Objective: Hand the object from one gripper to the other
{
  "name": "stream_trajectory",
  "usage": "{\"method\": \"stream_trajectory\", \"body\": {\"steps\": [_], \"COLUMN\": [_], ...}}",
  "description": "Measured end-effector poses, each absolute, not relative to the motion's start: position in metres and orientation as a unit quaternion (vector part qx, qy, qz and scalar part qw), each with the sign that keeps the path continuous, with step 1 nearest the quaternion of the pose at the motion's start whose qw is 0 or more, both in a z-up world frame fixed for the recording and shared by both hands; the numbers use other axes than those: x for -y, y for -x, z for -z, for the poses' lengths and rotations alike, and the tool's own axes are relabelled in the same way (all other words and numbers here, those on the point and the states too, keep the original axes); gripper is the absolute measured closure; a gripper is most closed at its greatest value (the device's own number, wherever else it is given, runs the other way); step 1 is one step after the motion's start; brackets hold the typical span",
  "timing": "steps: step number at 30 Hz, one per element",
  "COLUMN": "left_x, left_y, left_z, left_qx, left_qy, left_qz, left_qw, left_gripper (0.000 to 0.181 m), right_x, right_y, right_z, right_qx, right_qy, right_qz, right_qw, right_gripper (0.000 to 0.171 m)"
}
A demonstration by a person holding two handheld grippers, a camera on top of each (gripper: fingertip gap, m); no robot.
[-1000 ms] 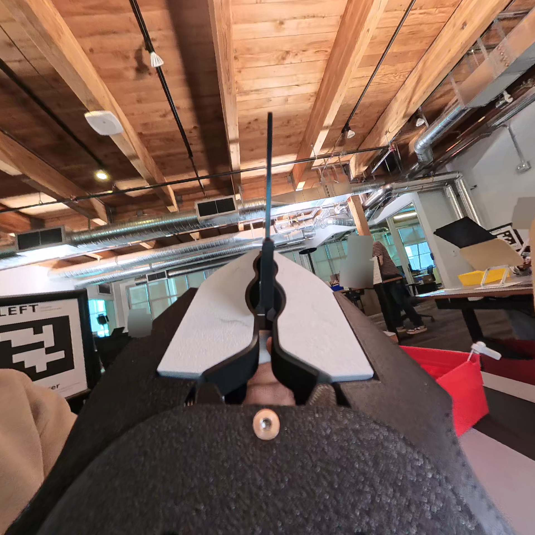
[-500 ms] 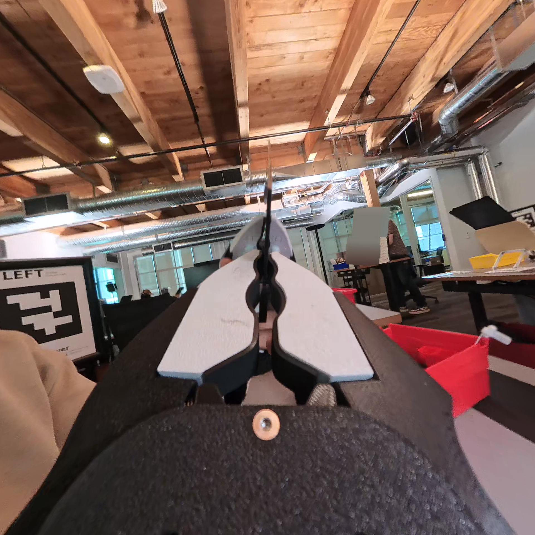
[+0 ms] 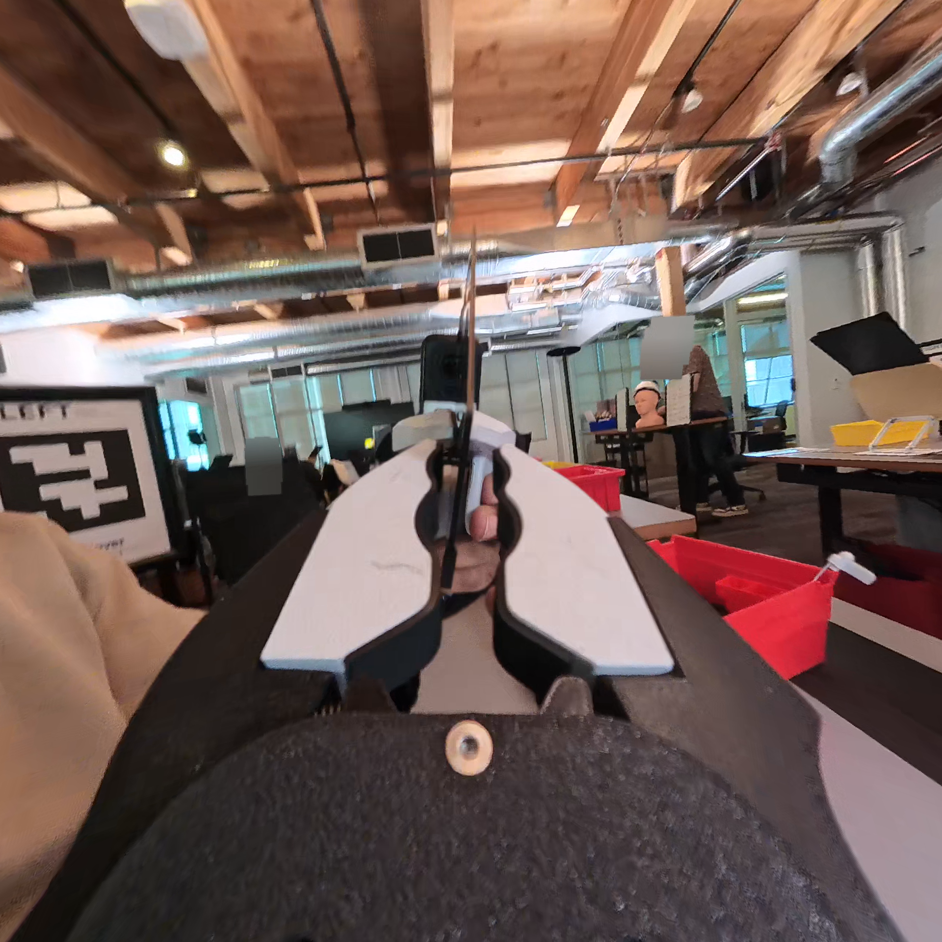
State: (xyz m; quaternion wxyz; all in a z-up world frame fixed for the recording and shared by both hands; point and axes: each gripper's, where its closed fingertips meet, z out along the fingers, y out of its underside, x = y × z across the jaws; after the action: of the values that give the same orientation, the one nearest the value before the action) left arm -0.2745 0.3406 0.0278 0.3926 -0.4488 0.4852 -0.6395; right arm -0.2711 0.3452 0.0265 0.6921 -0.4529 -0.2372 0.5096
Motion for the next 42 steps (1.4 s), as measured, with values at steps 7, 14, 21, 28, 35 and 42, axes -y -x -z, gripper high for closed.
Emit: {"method": "stream_trajectory", "body": {"steps": [7, 14, 21, 28, 35, 42], "left_x": [-0.341, -0.345, -0.347, -0.344, -0.341, -0.334], "left_y": [0.276, 0.26, 0.282, 0.275, 0.274, 0.283], "left_z": [-0.044, -0.03, -0.033, -0.041, -0.031, -0.026], "left_qx": [-0.435, -0.435, -0.474, -0.435, -0.476, -0.521], "left_qy": [0.399, 0.426, 0.454, 0.397, 0.428, 0.434], "left_qz": [0.667, 0.65, 0.634, 0.664, 0.647, 0.63], "left_qw": [0.454, 0.456, 0.409, 0.46, 0.414, 0.38], "left_gripper": [0.168, 0.179, 0.179, 0.164, 0.179, 0.179], "right_x": [-0.338, -0.346, -0.343, -0.335, -0.343, -0.332], "right_y": [0.267, 0.244, 0.254, 0.256, 0.261, 0.273], "right_z": [-0.039, -0.044, -0.036, -0.044, -0.036, -0.035], "right_qx": [0.173, 0.118, 0.251, 0.197, 0.217, 0.279], "right_qy": [0.394, 0.374, 0.455, 0.389, 0.437, 0.45], "right_qz": [-0.549, -0.58, -0.481, -0.517, -0.511, -0.475], "right_qw": [0.716, 0.714, 0.707, 0.737, 0.708, 0.703], "right_gripper": [0.169, 0.17, 0.165, 0.17, 0.163, 0.17]}}
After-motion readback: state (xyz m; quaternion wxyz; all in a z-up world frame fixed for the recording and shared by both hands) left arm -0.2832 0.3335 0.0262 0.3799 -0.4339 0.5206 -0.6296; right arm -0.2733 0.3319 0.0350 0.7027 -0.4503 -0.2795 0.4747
